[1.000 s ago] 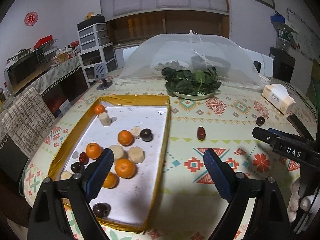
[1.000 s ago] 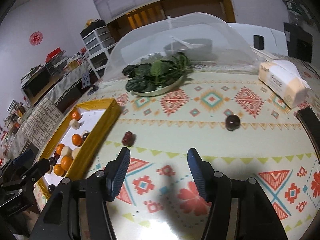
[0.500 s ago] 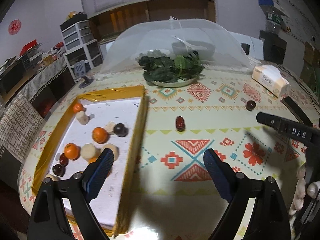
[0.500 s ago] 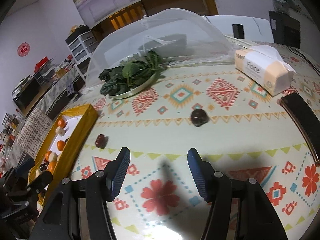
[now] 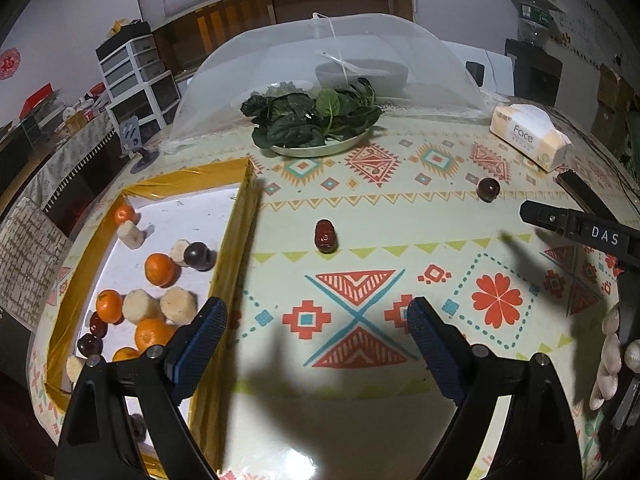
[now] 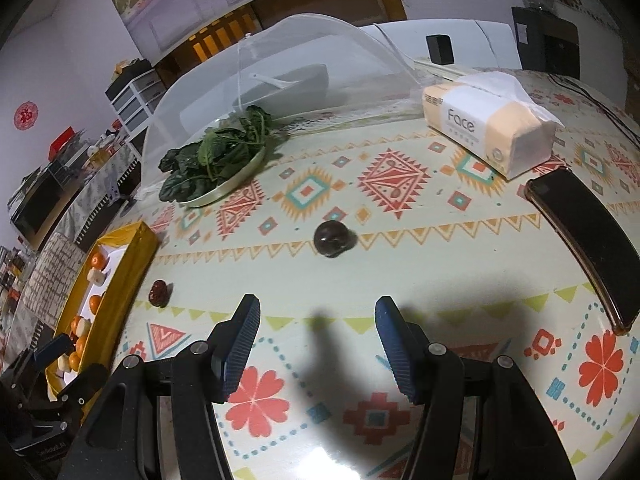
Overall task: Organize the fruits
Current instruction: 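Grasp a red date with the left tool while the right tool grasps a chestnut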
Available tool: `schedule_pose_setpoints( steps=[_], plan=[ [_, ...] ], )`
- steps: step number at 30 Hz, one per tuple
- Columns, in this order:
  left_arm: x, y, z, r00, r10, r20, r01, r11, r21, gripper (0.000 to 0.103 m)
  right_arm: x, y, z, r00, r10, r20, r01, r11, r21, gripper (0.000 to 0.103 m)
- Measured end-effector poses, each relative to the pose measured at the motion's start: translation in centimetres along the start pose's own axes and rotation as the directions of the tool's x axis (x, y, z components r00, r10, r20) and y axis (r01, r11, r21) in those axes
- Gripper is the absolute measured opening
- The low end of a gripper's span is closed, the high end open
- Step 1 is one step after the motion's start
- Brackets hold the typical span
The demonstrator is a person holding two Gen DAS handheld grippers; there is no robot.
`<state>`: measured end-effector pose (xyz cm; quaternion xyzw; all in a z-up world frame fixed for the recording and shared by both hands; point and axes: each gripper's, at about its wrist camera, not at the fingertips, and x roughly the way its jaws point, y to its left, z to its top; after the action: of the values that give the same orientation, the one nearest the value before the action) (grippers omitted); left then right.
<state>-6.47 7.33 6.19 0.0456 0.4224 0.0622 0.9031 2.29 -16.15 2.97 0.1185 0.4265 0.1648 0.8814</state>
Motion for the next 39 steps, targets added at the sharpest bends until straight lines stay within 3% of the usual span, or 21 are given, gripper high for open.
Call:
schedule_pose_setpoints(
  steps=[7,14,23,25,27,30,35,37,39],
  plan=[
    [1.2,0.2,0.3,0.999,-0.043,-0.023,0.042,0.999,-0.01,0.091,0.8,-1.5,1.2,1.0,-0.024,-0.002,0.024,1.0,0.019,0.064],
    [2.4,2.6,0.7,0.994,-0.111,-0.016,0.109,0.989,-0.103,0.091,3.1,-2.2,4.2,0.998,-0.068,-0.003,0.068,0.998,0.012,0.064],
    [4.4,2.0,1.8,0.984,-0.169,-0.057,0.163,0.982,-0.095,0.091,7.1,0.0,4.8,0.993,-0.11,-0.047,0.105,0.99,-0.088,0.064],
    [5.0,1.7,2.4,0.984,-0.169,-0.06,0.164,0.982,-0.09,0.091,7.3,0.4,4.8,0.992,-0.113,-0.05,0.107,0.988,-0.113,0.059],
    [5.6,1.2,3.2,0.987,-0.152,-0.056,0.148,0.986,-0.071,0.091,7.3,0.6,4.7,0.992,-0.116,-0.051,0.109,0.986,-0.125,0.042],
    [7.0,0.7,4.2,0.986,-0.153,-0.063,0.15,0.987,-0.05,0.091,7.2,0.9,4.5,0.994,-0.099,-0.054,0.091,0.986,-0.142,0.031],
    [9.1,0.9,5.1,0.989,-0.129,-0.076,0.126,0.991,-0.042,0.091,6.9,1.2,4.3,0.995,-0.087,-0.049,0.079,0.986,-0.147,0.03],
    [9.7,1.0,5.2,0.986,-0.14,-0.087,0.136,0.989,-0.051,0.088,6.8,0.9,4.4,0.996,-0.075,-0.051,0.068,0.989,-0.133,0.03],
    [10.4,1.0,5.3,0.981,-0.163,-0.104,0.157,0.986,-0.058,0.067,6.7,0.7,4.4,0.996,-0.066,-0.053,0.059,0.991,-0.119,0.03]
  ],
)
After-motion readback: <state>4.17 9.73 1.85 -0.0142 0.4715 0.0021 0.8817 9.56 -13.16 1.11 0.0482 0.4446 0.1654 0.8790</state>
